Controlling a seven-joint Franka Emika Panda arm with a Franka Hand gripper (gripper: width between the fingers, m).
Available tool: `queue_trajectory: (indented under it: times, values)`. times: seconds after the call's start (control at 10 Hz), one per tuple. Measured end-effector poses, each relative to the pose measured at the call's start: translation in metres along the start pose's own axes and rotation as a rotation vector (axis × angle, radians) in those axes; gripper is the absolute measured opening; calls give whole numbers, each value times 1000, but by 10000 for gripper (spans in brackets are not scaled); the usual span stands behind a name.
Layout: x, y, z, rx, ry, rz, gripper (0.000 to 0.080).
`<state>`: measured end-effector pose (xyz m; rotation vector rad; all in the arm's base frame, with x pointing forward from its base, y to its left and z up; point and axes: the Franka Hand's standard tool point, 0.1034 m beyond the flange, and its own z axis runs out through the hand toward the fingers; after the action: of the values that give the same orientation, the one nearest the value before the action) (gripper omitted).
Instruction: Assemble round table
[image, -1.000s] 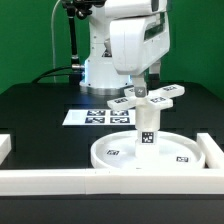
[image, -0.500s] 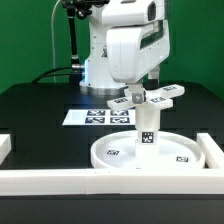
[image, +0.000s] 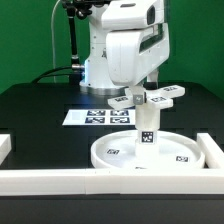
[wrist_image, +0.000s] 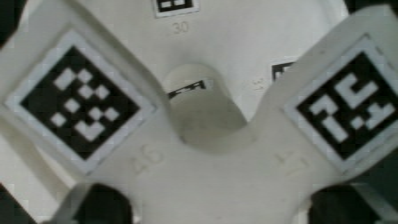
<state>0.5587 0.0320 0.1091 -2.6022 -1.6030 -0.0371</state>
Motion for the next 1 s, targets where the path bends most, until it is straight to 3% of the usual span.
queue_trajectory:
  times: [0.5,1.0]
  values:
    - [-1,1,0,0,0,33,443]
    - [-4,2,0,0,15,554,445]
